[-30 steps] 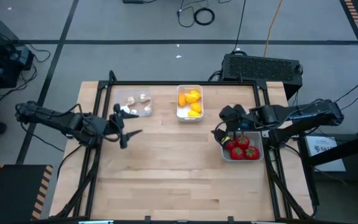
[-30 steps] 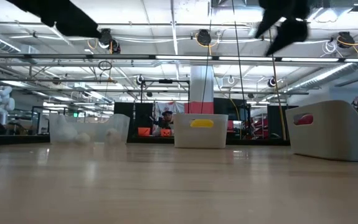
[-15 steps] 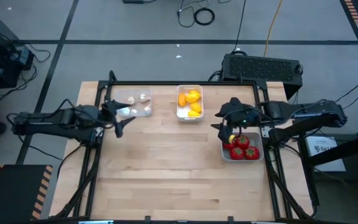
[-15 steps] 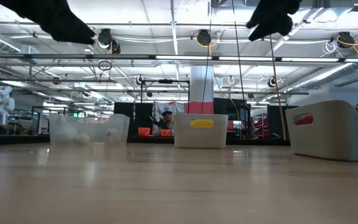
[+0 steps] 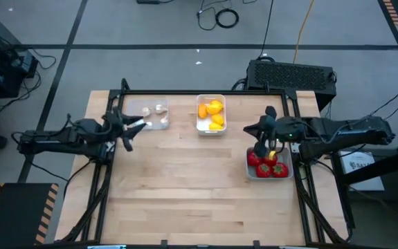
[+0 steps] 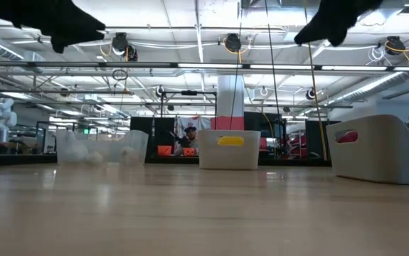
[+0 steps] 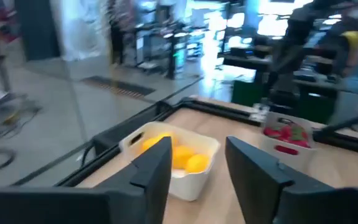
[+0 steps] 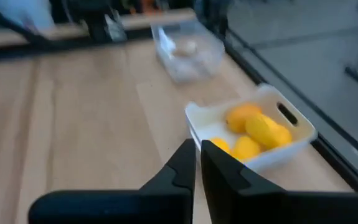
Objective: Sort produce into baskets
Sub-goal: Return to Home Position
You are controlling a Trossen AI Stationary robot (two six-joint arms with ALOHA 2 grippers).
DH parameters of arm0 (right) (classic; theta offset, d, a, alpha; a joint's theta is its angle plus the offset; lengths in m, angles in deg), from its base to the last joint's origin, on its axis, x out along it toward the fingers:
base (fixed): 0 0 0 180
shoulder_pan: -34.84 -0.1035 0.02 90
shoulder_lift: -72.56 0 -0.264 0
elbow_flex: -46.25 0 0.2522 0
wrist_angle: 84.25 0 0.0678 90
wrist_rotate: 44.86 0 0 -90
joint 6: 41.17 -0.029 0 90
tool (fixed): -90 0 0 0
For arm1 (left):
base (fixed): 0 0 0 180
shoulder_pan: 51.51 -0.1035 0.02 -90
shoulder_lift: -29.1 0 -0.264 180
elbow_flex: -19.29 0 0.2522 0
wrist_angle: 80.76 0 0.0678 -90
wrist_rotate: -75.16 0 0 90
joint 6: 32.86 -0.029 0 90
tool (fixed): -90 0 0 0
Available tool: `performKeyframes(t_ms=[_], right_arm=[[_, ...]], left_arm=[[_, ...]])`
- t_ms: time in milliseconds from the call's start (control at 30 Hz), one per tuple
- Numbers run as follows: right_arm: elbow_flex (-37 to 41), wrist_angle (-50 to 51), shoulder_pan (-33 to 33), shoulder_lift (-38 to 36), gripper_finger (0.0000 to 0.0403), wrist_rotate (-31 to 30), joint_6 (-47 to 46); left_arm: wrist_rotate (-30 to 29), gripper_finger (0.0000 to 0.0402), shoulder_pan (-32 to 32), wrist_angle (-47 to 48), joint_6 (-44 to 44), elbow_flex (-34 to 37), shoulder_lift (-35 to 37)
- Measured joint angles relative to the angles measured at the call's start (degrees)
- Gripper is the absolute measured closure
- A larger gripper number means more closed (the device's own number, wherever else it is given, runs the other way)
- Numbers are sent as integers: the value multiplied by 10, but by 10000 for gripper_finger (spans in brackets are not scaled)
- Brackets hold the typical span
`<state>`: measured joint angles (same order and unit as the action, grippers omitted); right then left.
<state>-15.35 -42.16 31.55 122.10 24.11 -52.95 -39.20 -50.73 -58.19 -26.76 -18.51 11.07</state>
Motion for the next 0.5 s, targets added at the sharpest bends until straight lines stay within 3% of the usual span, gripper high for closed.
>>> performKeyframes(t_ms=[233,500], right_arm=[[189,-245,12,-91,401,62,11],[313,-445,28,-117,402,123,-3]], left_arm=[[53,306,0,-69,-33,62,-3],[102,380,0,-148,-4,123,-3]])
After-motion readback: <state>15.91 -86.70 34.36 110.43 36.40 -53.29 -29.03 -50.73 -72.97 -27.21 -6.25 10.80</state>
